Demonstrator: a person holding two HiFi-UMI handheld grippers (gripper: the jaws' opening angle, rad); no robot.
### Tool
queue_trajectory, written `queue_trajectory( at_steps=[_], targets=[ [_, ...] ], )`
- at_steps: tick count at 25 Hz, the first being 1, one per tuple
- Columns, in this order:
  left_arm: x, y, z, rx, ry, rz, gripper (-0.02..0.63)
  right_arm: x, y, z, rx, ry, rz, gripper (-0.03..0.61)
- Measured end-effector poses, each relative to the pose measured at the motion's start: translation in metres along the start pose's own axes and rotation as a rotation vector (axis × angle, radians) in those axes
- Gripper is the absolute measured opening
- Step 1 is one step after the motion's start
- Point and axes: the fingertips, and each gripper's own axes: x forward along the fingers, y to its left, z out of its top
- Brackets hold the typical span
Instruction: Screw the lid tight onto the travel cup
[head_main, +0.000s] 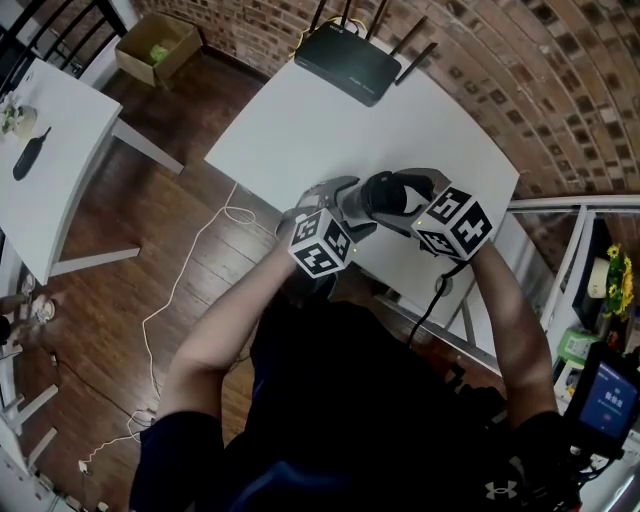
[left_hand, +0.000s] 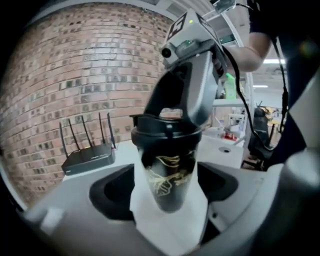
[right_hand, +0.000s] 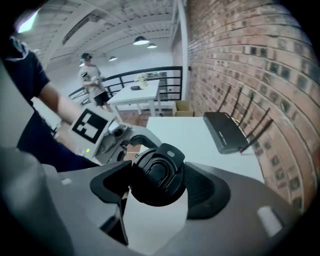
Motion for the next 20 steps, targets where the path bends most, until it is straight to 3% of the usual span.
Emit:
queue_trajectory(
  at_steps=[4, 8, 10, 14, 16, 18, 20],
  targets=[
    [0.0065, -0.0007, 0.0020, 0.082, 0.027, -0.144, 0.399, 0.0056, 0.0071, 0.0026, -0.296, 0.049, 0.147, 0.337],
    [0.0105, 0.0005, 0.0016, 0.081, 0.027, -0.131, 0.389, 0.0064, 0.0078, 0.0019, -0.381, 0.086, 0.189, 0.337],
    [0.0109, 0.0001, 0.0024, 0.065, 0.013, -0.090, 0.385, 0.0054, 0.0071, 0.0017, -0.312, 0.095, 0.135, 0.337],
    [0.0088, 0.0004, 0.0028, -0.005, -0.007, 0.041, 0.383, 0.0028, 0.0032, 0.0016, 0.024, 0.077, -0.054, 0.337],
    [0.0078, 0.0001, 0.0025, -0.056, -0.013, 0.121, 0.383, 0.0013, 0.0027, 0.0015, 0.139, 0.054, -0.132, 0.337],
    [0.0060, 0.0012, 0.0014, -0.101, -0.018, 0.187, 0.385, 0.0017, 0.0037, 0.0028, 0.172, 0.029, -0.169, 0.339],
    [0.0043, 0.0024, -0.0004, -0.114, -0.027, 0.195, 0.387, 0.0044, 0.0053, 0.0043, 0.127, 0.017, -0.142, 0.342]
  ],
)
